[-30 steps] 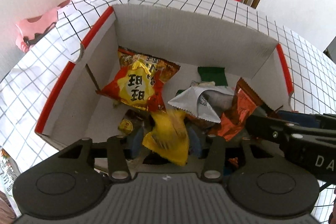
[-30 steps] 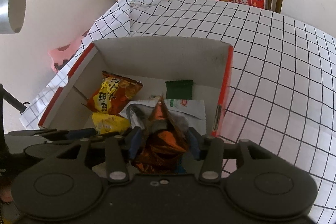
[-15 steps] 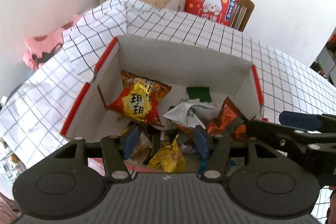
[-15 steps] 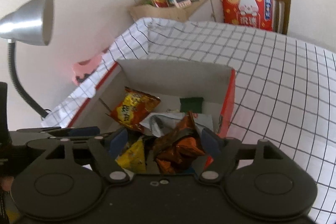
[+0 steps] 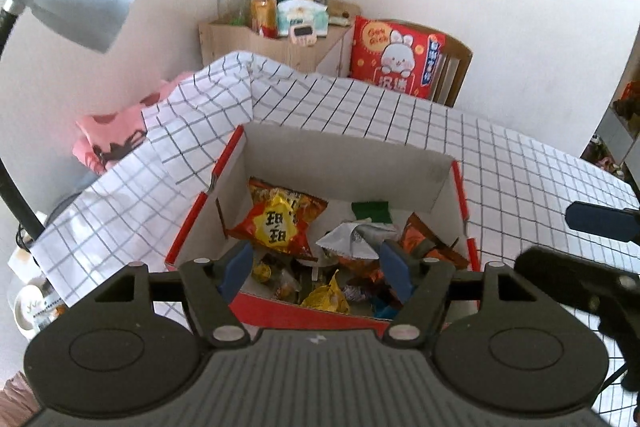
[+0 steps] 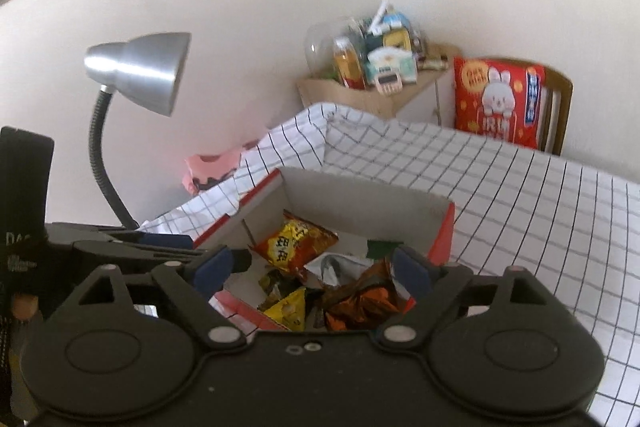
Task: Organize snacks
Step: 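Lift both tools out of the box and back away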
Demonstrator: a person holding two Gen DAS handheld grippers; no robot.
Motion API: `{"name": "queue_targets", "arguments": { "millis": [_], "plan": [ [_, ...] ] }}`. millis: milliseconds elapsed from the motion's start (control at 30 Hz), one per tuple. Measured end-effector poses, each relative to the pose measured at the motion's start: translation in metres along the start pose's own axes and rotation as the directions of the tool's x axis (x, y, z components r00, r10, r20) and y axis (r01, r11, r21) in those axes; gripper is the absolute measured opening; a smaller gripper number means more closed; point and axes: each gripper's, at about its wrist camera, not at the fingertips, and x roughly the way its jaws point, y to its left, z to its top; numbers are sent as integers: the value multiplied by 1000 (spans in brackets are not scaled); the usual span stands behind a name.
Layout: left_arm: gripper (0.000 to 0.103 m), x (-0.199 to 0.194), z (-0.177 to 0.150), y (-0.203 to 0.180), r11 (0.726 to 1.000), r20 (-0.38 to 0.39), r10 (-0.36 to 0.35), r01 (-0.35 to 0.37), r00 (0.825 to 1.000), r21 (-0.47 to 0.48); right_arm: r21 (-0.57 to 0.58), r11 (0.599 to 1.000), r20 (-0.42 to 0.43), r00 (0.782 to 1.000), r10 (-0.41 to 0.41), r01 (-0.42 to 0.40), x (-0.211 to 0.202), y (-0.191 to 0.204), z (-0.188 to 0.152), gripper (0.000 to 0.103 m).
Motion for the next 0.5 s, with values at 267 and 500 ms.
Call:
{"name": "queue_targets", "arguments": {
  "millis": [267,500],
  "plan": [
    [85,-30,-1,-5,999,84,-48,47,995,9,5,999,87,995,-51,51,-27,-1,-6,103],
    [100,-42,-9,-17,995,110,-90,84,990,55,25,997,134,988,-79,76,-42,-6,-15,103]
  ]
}}
